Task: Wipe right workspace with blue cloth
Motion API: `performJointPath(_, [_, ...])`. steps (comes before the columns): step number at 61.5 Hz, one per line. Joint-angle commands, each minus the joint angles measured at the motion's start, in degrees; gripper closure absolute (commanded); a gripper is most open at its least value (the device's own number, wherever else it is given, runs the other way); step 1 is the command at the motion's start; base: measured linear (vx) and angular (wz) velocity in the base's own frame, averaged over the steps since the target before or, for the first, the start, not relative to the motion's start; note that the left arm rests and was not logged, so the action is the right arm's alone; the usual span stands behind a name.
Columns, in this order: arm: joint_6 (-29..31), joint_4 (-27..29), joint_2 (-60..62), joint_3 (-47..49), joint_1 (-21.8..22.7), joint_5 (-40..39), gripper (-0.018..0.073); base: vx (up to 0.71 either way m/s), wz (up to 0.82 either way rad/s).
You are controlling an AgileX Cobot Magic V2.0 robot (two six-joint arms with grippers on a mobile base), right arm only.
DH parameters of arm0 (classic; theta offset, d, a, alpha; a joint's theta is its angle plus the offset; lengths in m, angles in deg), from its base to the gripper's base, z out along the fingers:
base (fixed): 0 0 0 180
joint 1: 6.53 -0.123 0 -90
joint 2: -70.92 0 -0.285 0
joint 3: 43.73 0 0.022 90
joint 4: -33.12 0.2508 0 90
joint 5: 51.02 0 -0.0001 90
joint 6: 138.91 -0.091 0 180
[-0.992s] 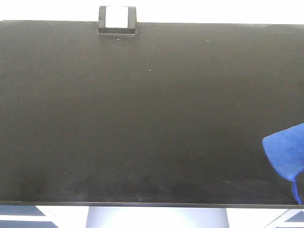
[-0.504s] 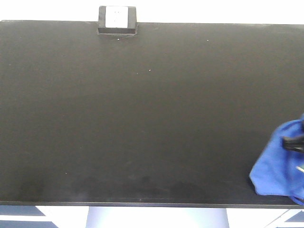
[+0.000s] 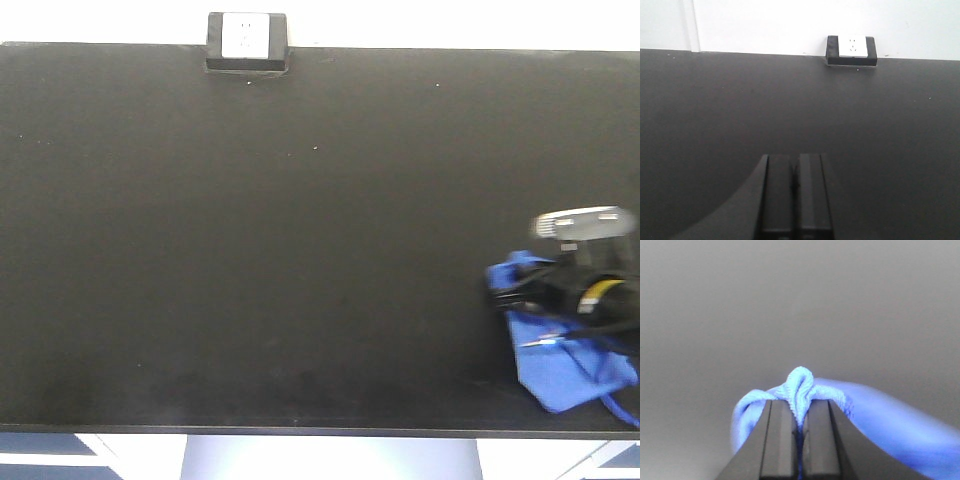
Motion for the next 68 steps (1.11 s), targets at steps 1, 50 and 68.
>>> performJointPath(1, [-0.40,1.25,-0.77,3.64,-7.16,-5.09,0.0554,0.00,0.00])
performJointPath(50, [20.52,36.30,-4.27,6.95,-3.56,-1.38,0.0549,0.00,0.00])
performJointPath(68, [25.38,36.14,-3.11,6.22,11.14,-1.32,0.0549,0.00,0.00])
